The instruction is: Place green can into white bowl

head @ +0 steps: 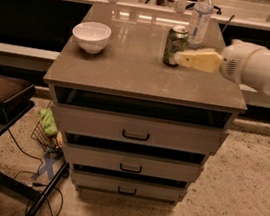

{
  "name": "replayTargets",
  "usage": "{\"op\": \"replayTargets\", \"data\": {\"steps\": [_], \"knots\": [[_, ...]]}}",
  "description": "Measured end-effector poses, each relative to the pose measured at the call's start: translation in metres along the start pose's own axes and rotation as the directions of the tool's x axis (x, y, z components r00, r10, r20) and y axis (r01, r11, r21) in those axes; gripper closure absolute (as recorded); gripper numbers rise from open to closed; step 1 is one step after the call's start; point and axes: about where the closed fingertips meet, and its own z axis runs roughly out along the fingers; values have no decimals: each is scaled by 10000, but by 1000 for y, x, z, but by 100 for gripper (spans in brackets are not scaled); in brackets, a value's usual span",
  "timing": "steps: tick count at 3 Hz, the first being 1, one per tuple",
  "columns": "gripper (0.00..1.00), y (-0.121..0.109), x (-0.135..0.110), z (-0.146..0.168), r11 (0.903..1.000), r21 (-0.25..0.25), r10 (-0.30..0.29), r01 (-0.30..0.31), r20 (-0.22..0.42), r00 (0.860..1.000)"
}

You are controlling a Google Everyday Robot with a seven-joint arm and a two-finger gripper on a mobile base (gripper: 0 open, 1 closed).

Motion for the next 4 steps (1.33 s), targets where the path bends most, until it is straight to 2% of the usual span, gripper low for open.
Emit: {"op": "replayTargets", "data": {"steps": [1,3,4], "knots": [[0,0,3,50,9992,-389,107,-84,595,9982],[0,-9,11,123,9971,-726,-147,210,869,9961],[0,-17,4,150,9950,-880,-399,474,848,9956]]}}
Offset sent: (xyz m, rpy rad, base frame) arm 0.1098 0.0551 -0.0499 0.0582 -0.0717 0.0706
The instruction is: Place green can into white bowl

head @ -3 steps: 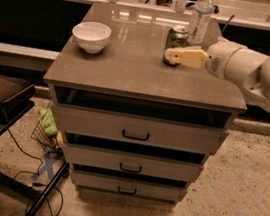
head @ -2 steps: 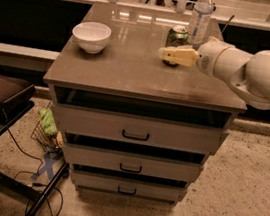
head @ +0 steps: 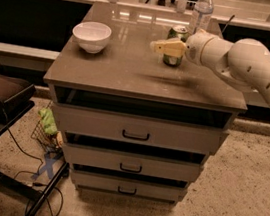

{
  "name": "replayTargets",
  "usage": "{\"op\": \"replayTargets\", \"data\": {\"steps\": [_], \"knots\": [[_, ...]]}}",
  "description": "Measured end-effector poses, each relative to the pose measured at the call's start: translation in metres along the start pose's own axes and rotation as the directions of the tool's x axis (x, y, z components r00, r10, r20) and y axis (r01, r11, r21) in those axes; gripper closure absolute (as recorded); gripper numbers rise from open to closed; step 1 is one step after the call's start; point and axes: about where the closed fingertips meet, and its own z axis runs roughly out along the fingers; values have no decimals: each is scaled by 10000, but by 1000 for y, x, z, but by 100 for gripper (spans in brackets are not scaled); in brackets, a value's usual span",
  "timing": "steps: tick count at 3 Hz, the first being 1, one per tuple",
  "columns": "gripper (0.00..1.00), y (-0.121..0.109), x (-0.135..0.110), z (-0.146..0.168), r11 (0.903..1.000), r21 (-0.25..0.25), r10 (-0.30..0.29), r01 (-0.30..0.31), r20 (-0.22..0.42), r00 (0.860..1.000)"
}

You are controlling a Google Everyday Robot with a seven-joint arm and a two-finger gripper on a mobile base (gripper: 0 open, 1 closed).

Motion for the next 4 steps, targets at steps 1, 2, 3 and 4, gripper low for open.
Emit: {"op": "replayTargets", "data": {"steps": [1,2,3,4], "knots": [[19,-9,-8,24,9999,-149,-45,46,60,10000],[49,-9,-12,30,9998,-192,-65,67,106,9999],[72,-7,-12,31,9997,-222,-62,64,106,9999],[96,-4,-13,34,9995,-311,-77,80,89,9999]]}}
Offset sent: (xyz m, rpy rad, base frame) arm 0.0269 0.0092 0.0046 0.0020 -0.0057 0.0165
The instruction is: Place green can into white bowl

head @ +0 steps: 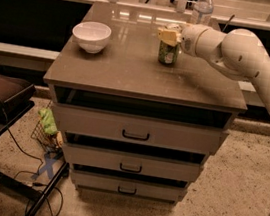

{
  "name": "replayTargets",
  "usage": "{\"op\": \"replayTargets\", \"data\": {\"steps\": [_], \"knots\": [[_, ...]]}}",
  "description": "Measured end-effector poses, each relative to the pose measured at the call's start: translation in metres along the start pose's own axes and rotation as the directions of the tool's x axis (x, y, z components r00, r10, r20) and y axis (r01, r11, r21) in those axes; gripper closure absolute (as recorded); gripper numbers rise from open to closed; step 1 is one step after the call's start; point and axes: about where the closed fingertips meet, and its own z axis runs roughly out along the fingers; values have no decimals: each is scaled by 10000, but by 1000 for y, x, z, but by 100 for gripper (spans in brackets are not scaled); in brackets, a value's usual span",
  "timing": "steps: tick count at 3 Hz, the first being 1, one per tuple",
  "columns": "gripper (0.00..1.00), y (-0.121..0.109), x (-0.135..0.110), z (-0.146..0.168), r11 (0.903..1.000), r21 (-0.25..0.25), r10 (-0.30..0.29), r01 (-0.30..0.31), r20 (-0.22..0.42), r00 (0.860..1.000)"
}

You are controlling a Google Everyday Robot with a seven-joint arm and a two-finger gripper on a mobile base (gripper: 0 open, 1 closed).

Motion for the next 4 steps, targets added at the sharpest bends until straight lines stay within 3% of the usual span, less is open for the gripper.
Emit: {"op": "replayTargets", "data": {"steps": [1,2,3,4], "knots": [[100,20,-57,12,9968,-500,-626,621,-90,9980],[100,41,-117,30,9873,-1093,-1166,1150,-88,9931],[100,67,-152,59,9788,-1762,-1051,1045,60,9944],[100,100,-164,98,9672,-2494,-382,471,405,9984]]}}
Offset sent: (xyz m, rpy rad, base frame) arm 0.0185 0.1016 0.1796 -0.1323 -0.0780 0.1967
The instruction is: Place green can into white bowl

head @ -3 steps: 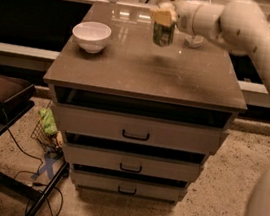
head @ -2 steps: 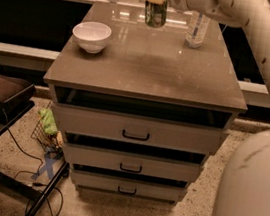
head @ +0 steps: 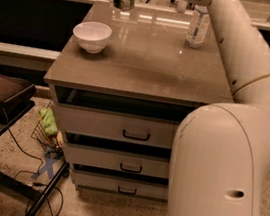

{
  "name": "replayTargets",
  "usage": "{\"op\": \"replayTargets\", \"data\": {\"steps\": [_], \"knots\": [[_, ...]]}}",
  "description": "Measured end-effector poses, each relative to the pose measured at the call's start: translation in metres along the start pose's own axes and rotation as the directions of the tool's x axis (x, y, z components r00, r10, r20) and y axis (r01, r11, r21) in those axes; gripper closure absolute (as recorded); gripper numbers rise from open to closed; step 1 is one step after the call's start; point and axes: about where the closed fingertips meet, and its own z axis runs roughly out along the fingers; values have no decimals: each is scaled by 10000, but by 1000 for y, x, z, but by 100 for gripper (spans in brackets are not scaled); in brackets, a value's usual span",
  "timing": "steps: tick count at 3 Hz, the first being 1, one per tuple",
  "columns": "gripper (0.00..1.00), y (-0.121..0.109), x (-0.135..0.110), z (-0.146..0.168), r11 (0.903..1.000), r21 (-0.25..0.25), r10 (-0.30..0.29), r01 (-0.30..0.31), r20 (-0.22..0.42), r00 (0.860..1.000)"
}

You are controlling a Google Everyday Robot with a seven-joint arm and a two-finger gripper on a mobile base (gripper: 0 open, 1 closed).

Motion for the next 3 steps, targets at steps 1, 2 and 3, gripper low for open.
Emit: {"op": "replayTargets", "data": {"steps": [1,2,3], "knots": [[100,12,7,24,9989,-302,356,-347,298,9989],[100,27,15,35,9990,-387,272,-244,720,9970],[100,51,35,46,9988,-493,50,-3,949,9955]]}}
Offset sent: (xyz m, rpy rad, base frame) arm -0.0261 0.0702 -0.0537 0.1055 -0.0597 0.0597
